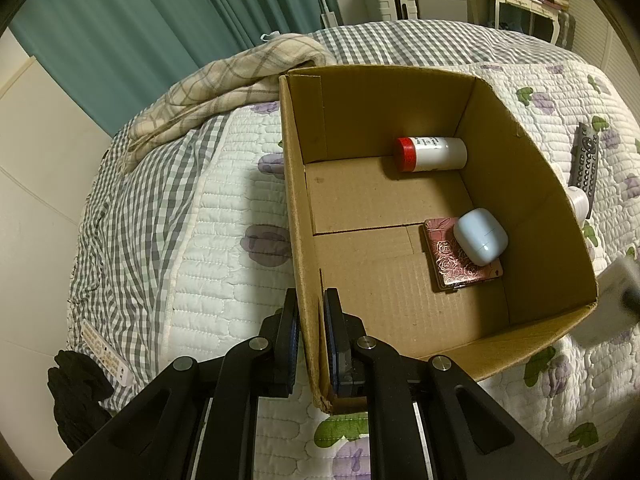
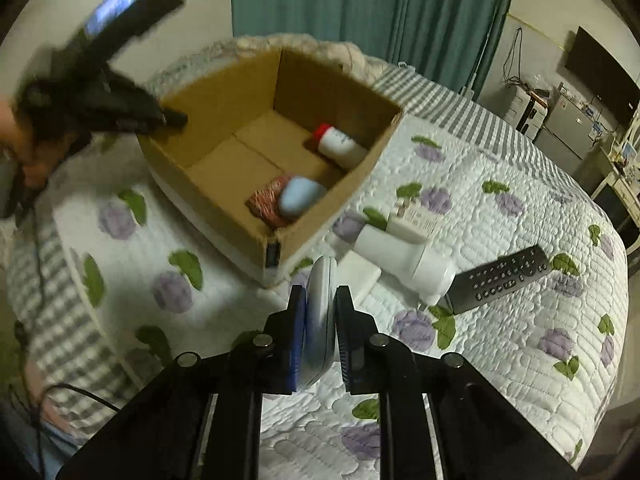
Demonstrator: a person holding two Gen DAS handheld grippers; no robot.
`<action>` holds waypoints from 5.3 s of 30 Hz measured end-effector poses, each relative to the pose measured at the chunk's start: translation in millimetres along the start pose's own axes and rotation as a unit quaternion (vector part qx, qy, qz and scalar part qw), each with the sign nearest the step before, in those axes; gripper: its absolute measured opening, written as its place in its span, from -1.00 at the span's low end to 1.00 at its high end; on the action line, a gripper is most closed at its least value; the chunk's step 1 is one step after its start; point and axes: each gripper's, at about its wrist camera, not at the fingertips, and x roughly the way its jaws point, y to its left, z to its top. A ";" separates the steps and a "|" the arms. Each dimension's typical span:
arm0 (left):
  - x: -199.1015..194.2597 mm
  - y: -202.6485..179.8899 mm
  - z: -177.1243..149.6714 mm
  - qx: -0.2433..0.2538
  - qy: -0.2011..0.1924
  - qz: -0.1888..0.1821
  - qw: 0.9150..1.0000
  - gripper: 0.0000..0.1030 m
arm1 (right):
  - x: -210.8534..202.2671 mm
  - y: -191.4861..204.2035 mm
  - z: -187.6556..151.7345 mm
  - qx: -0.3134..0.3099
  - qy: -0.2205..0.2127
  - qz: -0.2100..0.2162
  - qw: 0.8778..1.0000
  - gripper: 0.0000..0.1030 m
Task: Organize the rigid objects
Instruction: 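Carry the white tray into the box and release it with the right tool, then move the right tool back and grasp the white cylindrical device, then carry the white cylinder into the box and release it with the right tool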
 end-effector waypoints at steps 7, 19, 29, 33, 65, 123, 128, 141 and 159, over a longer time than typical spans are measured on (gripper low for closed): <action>0.0 -0.1 -0.1 0.000 0.000 0.000 1.000 -0.79 | -56.7 -8.0 61.3 -0.025 -0.092 -0.055 0.994 -0.72; -0.1 -0.2 -0.4 -0.002 0.001 0.003 1.000 -0.79 | -14.8 7.0 128.8 -0.016 -0.117 -0.010 0.993 -0.73; 1.1 -0.5 1.3 0.000 0.003 0.003 1.000 -0.79 | 50.0 27.3 115.7 -0.015 -0.061 0.036 0.997 -0.74; 0.9 -2.1 1.2 0.001 0.003 0.003 1.000 -0.79 | 48.8 22.8 113.4 -0.012 -0.069 0.030 0.997 -0.78; 0.9 -5.9 0.0 0.004 0.005 0.014 1.000 -0.76 | 74.6 -102.2 -3.0 0.069 0.013 -0.056 0.996 0.52; 0.7 -4.9 -2.2 0.003 0.005 0.011 1.000 -0.76 | 14.0 -38.0 110.9 -0.014 -0.089 -0.027 0.996 0.10; 0.7 -5.0 -2.1 0.003 0.005 0.011 1.000 -0.76 | 48.1 -12.8 116.9 -0.021 -0.063 -0.006 0.998 0.10; 2.2 -4.4 -0.4 0.002 0.003 0.009 1.000 -0.76 | 104.0 13.8 104.4 -0.021 -0.008 0.001 1.000 0.10; 1.0 -4.1 0.3 0.001 0.004 0.007 1.000 -0.76 | 40.2 -23.2 108.8 0.035 -0.098 -0.011 0.994 0.74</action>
